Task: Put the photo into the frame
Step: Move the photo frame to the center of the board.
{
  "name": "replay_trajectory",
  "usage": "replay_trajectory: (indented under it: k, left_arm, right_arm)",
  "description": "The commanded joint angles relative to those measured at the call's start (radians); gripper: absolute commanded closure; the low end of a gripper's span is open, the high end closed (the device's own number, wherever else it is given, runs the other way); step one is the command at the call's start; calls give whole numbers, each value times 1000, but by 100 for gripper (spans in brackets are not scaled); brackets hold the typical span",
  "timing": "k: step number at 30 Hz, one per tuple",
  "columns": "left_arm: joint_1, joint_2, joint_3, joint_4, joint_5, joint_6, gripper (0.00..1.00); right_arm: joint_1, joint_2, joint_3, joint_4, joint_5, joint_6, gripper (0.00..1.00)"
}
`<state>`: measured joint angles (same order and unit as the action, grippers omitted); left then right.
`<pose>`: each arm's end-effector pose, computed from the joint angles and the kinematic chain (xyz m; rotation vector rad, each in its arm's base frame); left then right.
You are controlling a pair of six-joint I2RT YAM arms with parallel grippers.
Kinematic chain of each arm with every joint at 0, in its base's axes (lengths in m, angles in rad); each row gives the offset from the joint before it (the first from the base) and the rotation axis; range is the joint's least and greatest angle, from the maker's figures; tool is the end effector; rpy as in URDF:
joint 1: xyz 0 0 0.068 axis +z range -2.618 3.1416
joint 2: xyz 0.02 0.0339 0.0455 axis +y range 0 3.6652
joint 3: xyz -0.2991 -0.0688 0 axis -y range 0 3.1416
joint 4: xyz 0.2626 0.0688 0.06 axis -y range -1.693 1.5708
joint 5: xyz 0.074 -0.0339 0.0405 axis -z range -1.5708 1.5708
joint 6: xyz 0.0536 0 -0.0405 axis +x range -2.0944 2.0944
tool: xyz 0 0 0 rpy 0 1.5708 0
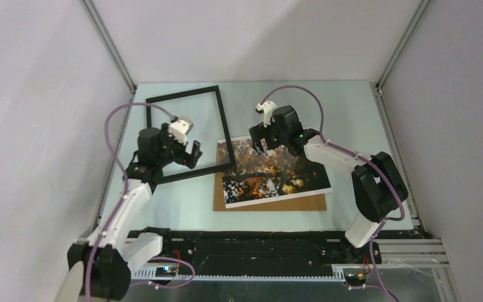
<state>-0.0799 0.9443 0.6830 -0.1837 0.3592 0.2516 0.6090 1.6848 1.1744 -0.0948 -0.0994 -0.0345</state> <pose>0.2237 -0.0368 0.2925 0.5508 1.9167 -0.2512 0.3391 0.2430 0.2623 -0.7518 2.0736 0.4326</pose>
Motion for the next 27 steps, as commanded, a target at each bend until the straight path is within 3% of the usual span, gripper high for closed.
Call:
replay_trajectory:
  k: [1, 8, 15, 21, 27]
  left_arm:
    - [-148, 145, 81, -112, -37, 200, 2]
    - [-308, 374, 169, -184, -86, 286, 2]
    - [-382, 518, 195, -195, -168, 324, 5]
    - [-403, 612, 220, -210, -204, 351, 16]
    - [-406, 657, 219, -214, -224, 362, 34]
  right_arm:
    - [-41, -10, 50, -40, -25, 8, 6]
    - [-166, -45, 49, -164, -112, 2, 10]
    - [-211, -83, 19, -241, -156, -28, 13]
    - [-215, -89, -2, -240, -143, -41, 13]
    - [-221, -66, -2, -235, -135, -68, 14]
